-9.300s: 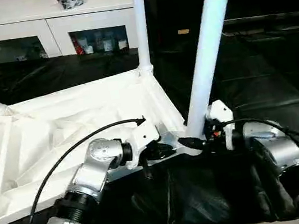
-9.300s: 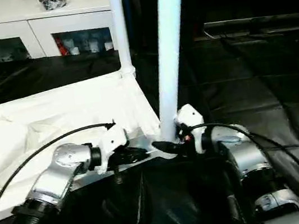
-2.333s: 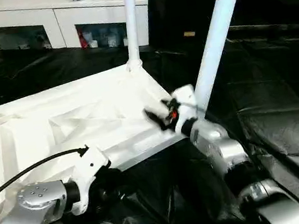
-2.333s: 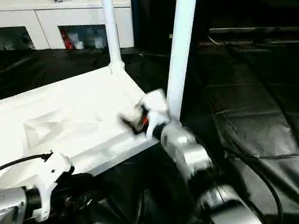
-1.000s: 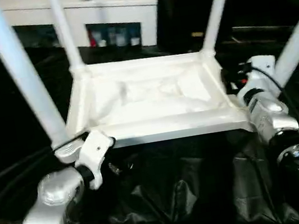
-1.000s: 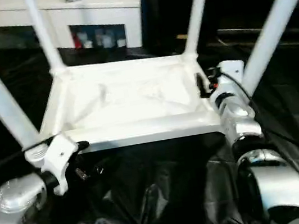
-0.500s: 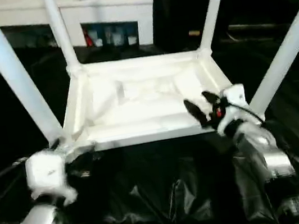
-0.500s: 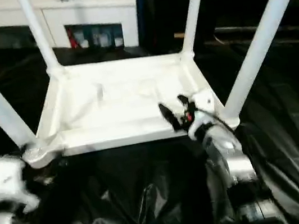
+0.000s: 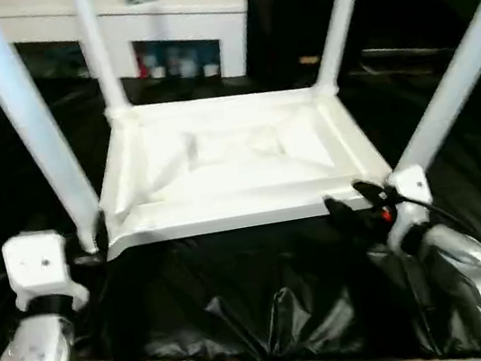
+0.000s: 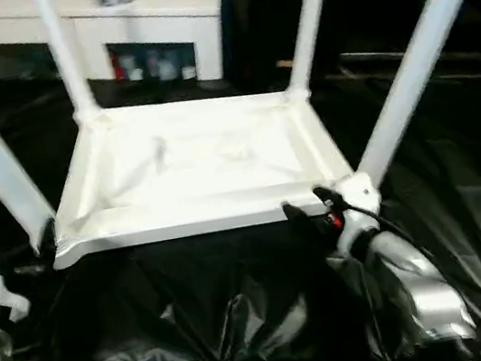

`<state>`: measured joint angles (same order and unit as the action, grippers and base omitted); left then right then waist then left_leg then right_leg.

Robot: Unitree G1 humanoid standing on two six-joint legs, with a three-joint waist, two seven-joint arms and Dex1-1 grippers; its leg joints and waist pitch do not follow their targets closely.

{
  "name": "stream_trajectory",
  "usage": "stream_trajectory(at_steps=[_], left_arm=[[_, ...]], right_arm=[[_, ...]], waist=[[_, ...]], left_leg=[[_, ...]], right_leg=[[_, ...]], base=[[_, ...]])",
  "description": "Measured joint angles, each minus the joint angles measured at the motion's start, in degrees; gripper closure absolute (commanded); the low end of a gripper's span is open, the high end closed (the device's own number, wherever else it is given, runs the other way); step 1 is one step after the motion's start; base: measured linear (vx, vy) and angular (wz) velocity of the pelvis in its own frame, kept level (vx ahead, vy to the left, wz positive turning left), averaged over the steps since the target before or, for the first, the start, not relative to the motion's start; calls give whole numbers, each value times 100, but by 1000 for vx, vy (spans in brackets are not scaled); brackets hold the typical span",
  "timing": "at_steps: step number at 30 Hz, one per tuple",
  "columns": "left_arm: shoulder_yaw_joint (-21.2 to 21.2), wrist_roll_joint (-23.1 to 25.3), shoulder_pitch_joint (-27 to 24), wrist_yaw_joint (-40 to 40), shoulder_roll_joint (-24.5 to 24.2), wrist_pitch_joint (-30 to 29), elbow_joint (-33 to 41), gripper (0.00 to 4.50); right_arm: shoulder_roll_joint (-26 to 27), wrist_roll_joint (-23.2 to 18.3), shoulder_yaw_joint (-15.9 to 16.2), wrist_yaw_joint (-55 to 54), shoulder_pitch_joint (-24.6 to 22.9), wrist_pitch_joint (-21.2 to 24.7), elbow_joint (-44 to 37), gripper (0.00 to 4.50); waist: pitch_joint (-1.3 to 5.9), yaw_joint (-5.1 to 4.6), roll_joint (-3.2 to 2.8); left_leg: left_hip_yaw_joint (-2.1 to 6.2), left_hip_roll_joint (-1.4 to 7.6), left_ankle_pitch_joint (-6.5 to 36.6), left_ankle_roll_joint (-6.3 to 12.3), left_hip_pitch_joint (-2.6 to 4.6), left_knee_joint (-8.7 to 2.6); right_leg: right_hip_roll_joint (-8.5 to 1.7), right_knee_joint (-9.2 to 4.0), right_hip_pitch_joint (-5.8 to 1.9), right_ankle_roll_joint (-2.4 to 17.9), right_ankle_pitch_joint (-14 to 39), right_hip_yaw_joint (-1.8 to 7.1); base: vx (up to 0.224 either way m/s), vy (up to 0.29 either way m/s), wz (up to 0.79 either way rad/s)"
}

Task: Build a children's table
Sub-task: Rotate table base

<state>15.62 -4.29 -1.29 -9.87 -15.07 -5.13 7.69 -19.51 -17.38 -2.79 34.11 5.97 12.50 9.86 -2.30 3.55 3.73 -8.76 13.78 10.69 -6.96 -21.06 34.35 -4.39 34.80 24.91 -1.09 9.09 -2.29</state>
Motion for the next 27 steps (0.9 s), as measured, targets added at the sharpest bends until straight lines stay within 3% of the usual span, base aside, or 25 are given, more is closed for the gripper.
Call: stream_trajectory(at_steps=[8,15,21,27], left_arm=[[71,-546,788,-811,-250,178,-949,5],[-16,-1198,1100,-1909,-545,-279,-1213,5],[-222,-2138,761,-3400,-1171,-1119,-752,5],[-405,-2793,166,-4081,-1563,-1920,20,5]], right_arm=[[-426,-12,107,300,-172,593,-275,74],[-205,419,177,-378,478,876,480,74],[44,657,280,-797,1218,872,1241,74],[158,762,338,-785,1445,691,1651,74]], waist=[[4,-40,0],[4,13,-3],[5,23,0],[3,-4,15]], left_leg=[[0,-1,1,-2,-5,-6],[-2,-3,1,-4,0,-7],[-9,-4,0,-5,11,3],[-15,3,0,-5,8,-6]], right_leg=[[0,7,3,5,-4,4],[-3,17,1,13,-9,6],[-8,20,1,22,-14,13],[-3,26,4,45,-24,12]], base=[[0,0,0],[0,0,0],[0,0,0],[0,0,0]])
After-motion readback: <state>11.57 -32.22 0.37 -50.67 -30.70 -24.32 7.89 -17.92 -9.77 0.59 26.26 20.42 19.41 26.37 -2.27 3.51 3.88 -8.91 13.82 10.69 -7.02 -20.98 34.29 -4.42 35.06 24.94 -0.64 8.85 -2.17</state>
